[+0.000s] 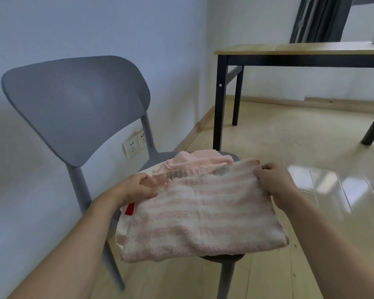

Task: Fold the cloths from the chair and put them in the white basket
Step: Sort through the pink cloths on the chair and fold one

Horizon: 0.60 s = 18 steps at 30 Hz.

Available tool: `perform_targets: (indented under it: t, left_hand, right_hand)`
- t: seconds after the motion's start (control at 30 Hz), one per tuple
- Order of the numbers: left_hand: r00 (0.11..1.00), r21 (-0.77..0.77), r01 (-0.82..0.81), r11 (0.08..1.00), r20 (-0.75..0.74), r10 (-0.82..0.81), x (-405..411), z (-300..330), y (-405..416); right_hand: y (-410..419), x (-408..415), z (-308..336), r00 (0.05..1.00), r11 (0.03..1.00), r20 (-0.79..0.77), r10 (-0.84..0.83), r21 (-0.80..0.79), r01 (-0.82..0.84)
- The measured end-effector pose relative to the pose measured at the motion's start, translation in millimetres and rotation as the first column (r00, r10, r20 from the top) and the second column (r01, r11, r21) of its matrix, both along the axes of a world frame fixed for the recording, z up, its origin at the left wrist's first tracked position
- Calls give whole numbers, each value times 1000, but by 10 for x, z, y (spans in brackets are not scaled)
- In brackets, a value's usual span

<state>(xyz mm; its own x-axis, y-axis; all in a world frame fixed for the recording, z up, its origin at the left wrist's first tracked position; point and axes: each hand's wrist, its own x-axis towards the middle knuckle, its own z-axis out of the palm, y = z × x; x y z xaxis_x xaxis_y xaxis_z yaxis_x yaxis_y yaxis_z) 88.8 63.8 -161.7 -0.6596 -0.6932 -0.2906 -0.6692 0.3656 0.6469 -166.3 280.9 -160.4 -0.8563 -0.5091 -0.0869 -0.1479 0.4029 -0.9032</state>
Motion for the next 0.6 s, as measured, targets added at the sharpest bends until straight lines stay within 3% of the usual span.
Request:
perform_targets:
  t: [0.1, 0.23, 0.37, 0.5, 0.6]
  left_hand:
    - [999, -2, -16, 1000, -27, 16, 40, 61, 11]
    - [983, 17, -3, 1000, -181, 6, 47, 345, 87]
    - [918, 88, 34, 996, -397, 3, 15, 719, 254]
    - [796, 233, 210, 949, -605, -28, 15, 1056, 488]
    - [767, 217, 256, 942, -638, -62, 23, 1235, 682]
  right_hand:
    - [9, 59, 94, 1000, 999, -12, -8, -46, 8]
    - [36, 117, 246, 997, 994, -80, 3, -108, -11]
    - [124, 200, 398, 990, 988, -140, -10, -153, -11]
    - [247, 313, 570, 973, 973, -232, 1, -225, -55]
    - [331, 455, 761, 938, 966, -343, 42, -224, -126]
